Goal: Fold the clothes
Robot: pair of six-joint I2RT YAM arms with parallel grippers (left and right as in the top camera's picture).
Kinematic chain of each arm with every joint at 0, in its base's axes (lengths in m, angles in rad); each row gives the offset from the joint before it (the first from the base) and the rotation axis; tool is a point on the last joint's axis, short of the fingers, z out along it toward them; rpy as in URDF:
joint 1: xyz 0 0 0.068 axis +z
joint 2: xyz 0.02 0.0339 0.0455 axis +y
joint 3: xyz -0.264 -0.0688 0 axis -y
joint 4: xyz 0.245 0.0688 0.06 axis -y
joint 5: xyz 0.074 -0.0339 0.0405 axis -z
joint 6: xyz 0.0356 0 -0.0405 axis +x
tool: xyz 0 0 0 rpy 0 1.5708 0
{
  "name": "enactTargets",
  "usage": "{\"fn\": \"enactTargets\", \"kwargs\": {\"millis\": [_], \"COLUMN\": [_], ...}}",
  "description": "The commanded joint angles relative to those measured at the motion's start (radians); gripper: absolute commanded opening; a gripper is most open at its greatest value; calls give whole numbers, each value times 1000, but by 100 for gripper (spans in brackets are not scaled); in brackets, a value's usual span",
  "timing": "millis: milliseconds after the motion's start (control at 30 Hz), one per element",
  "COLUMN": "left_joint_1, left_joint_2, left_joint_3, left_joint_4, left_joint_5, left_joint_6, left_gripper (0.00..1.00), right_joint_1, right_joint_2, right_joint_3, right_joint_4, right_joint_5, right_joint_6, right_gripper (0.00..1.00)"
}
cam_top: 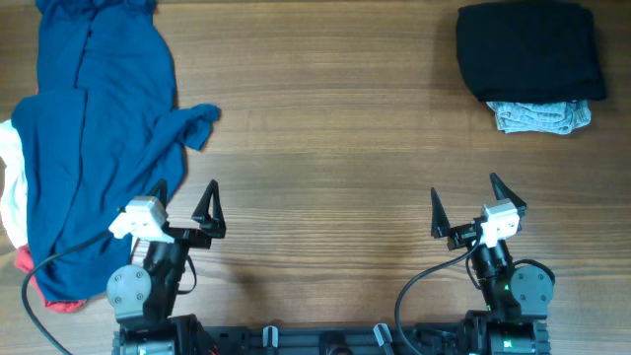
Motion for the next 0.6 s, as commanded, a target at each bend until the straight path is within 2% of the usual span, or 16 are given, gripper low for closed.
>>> {"fn": "enactTargets", "kwargs": {"millis": [0,233,567], "left_joint_1": [-6,-39,-43], "left_joint_2": [-67,-113,-119], "left_joint_3": [-45,-107,-107], "left_joint_4": [5,-8,-26], "left_joint_5": [11,11,11], "left_joint_6": [20,21,20], "left_gripper": [100,100,100], "right_joint_1": [5,5,5], "right_joint_2": [-10,-10,-10], "right_joint_3": [-2,-2,-2], "right_joint_4": [2,2,2], "right_joint_5": [10,10,10], "right_joint_6": [-9,-9,-9], "right_gripper": [99,100,100]}}
